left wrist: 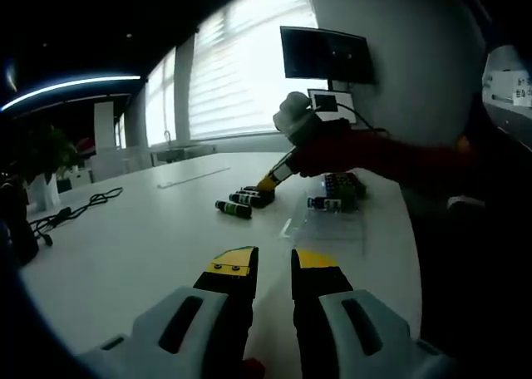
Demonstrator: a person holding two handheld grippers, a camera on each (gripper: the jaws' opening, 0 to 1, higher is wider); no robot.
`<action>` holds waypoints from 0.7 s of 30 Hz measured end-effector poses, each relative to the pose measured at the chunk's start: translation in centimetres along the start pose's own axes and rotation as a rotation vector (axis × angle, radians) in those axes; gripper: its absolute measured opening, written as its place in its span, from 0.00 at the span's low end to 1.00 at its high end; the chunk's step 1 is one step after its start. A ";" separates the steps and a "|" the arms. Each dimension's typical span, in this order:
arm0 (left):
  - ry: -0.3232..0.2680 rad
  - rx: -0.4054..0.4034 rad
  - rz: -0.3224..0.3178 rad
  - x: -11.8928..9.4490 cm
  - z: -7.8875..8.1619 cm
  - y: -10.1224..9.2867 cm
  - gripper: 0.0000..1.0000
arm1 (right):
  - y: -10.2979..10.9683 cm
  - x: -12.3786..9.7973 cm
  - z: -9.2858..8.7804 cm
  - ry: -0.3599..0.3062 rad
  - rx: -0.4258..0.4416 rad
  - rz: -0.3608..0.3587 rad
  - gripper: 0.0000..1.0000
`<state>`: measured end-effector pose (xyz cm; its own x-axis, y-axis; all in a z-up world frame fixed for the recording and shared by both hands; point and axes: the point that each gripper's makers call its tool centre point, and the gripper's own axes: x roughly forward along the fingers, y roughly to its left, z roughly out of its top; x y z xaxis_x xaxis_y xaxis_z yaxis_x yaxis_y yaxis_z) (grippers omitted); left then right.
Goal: Grip medicine bottles put into box
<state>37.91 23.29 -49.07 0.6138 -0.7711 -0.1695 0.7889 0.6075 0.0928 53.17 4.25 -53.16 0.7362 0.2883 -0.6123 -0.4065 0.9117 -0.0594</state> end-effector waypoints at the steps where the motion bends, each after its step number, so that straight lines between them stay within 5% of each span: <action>1: -0.001 0.000 0.002 0.0 0.0 0.0 0.10 | 0.0 0.0 0.0 0.001 -0.001 0.002 0.07; 21: -0.003 -0.001 0.004 0.1 0.0 0.2 0.10 | 0.1 -1.0 1.0 -0.047 -0.009 -0.013 0.07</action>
<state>38.07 23.34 -49.07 0.6171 -0.7691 -0.1663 0.7863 0.6108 0.0927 52.96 4.36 -51.80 0.7662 0.2900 -0.5734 -0.4015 0.9128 -0.0747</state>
